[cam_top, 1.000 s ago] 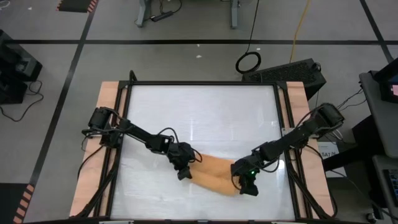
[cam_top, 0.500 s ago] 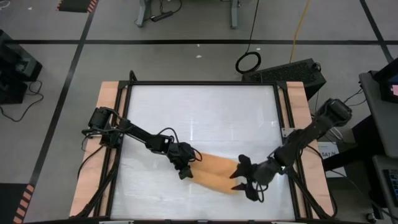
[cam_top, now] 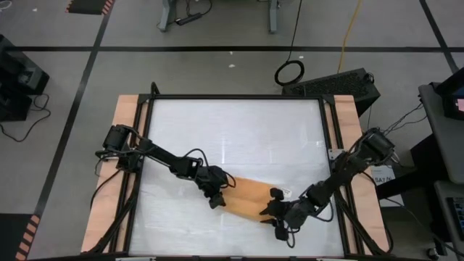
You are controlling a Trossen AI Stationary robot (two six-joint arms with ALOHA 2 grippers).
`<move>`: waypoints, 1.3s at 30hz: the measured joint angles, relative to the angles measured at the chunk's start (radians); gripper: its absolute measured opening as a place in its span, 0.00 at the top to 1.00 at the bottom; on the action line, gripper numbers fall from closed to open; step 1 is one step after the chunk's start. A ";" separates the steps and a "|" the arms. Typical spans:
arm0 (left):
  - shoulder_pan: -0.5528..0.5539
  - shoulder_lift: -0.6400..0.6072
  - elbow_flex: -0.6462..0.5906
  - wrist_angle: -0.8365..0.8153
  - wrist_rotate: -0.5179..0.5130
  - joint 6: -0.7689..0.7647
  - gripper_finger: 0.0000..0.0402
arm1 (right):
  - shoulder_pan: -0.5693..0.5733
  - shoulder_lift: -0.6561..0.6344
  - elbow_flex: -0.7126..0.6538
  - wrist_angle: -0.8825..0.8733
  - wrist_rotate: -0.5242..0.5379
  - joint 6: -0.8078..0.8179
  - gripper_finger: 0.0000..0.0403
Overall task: Roll towel into tight, uniform cylinder
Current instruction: Roll the yellow towel
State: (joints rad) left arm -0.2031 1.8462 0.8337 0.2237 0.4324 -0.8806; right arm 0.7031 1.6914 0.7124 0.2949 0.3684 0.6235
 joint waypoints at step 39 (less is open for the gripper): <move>0.033 -0.316 0.001 -0.099 -0.111 0.530 0.38 | -0.008 0.076 0.001 -0.068 -0.007 0.141 1.00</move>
State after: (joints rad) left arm -0.1696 1.5304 0.8348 0.1243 0.3216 -0.3508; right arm 0.6947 1.7676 0.7136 0.2268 0.3618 0.7647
